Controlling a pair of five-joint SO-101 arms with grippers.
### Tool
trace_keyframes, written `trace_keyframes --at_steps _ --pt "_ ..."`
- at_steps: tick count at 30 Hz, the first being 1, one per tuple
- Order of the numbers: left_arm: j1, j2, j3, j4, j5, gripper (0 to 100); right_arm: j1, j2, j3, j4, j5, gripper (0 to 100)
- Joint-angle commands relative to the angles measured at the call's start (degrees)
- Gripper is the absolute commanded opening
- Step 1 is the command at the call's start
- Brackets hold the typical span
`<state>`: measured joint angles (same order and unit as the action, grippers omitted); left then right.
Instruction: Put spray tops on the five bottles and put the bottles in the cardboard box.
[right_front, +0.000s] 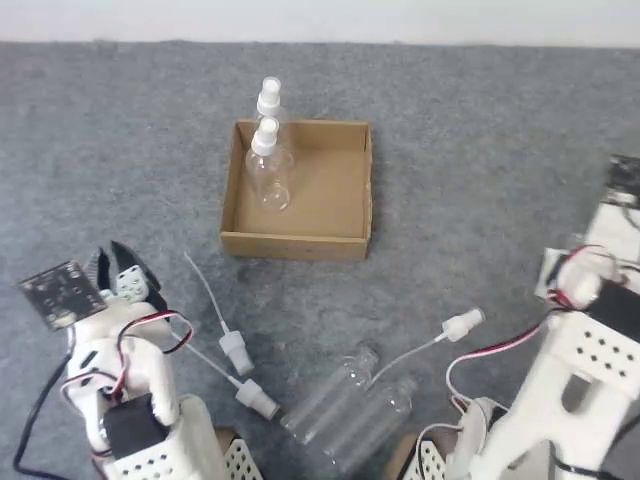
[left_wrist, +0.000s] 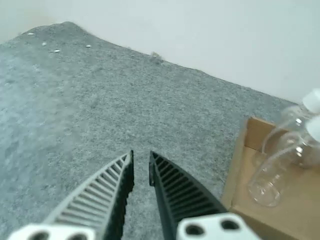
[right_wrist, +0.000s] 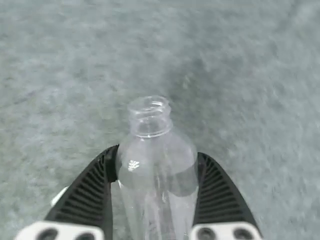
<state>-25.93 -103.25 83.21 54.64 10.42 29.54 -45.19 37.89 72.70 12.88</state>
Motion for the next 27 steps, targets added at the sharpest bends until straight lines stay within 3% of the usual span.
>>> trace_keyframes --at_steps 1,11,19,27 --pt "5.4 -1.1 -3.4 -1.8 -3.6 5 6.6 -2.6 -3.3 0.3 -0.4 2.3" --pt "17.8 -0.9 -9.1 2.7 -10.5 5 19.2 -4.4 4.6 -8.1 -0.2 2.4" --pt "26.8 -0.9 -12.4 6.8 -17.5 5 23.4 -4.4 11.8 -15.4 -0.2 2.4" --pt "33.7 -0.7 -12.5 7.7 -18.2 8 25.5 -4.4 13.2 -16.1 -0.2 2.4"
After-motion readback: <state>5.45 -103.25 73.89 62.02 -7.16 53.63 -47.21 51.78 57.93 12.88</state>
